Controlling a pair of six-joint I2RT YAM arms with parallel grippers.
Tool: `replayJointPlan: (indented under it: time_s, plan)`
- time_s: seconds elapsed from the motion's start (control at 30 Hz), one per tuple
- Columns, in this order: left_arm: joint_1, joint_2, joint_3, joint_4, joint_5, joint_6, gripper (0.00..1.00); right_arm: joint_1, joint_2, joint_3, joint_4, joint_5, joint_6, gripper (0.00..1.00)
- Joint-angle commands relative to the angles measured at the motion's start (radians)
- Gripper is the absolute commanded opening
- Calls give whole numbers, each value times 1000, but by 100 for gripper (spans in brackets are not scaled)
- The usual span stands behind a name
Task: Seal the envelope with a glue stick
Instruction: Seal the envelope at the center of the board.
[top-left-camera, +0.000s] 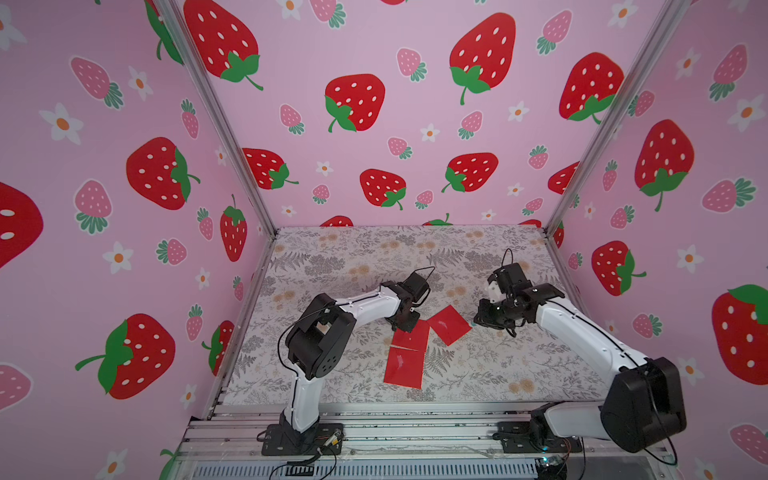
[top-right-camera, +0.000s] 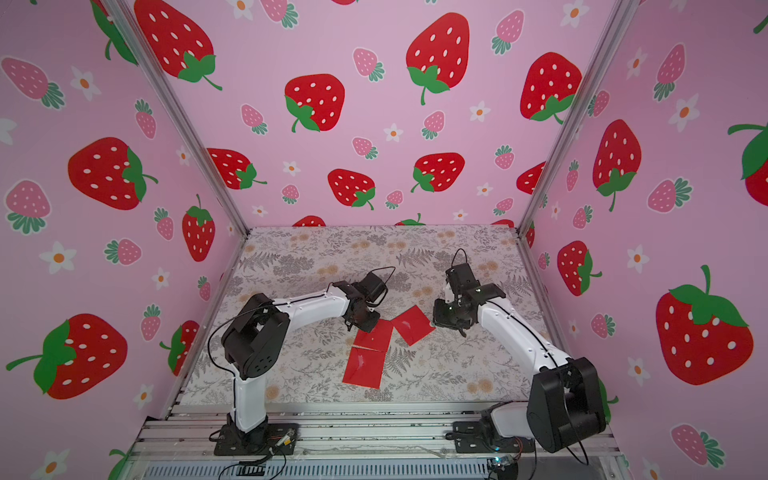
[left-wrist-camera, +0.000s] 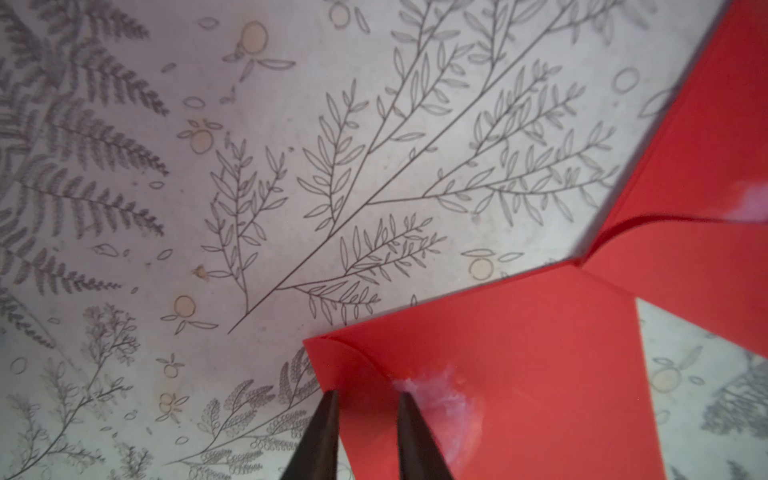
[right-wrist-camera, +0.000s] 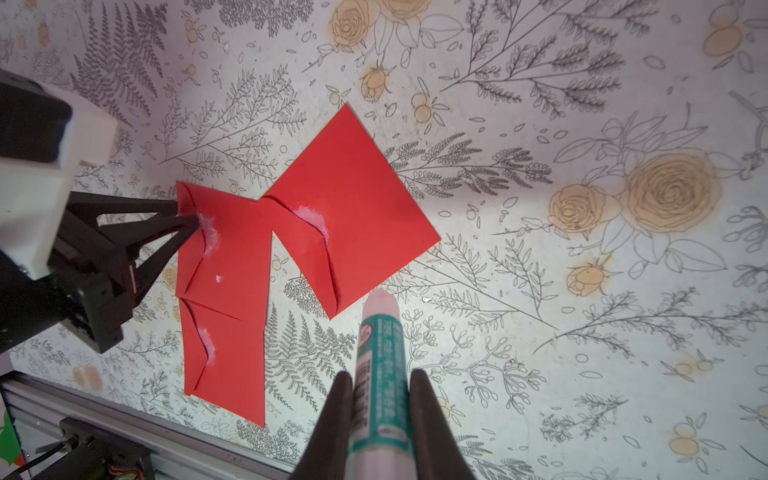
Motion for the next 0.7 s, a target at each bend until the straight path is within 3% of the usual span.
replayJointPlan:
  time_s: [0.0, 0.23, 0.4, 0.57, 0.67]
  plan:
    - [4, -90, 54, -25, 48, -35, 31, 8, -42, 32, 21, 31, 5, 0]
    - [6, -229, 143, -8, 151, -133, 32, 8, -140, 63, 167, 102, -7, 0]
    - [17, -328, 172, 116, 231, -306, 33, 7, -224, 53, 387, 129, -33, 0]
    - [15, -426, 86, 487, 420, -554, 34, 8, -289, 18, 690, 130, -109, 0]
    - [-8, -484, -1, 757, 460, -654, 39, 8, -310, 6, 838, 111, -143, 0]
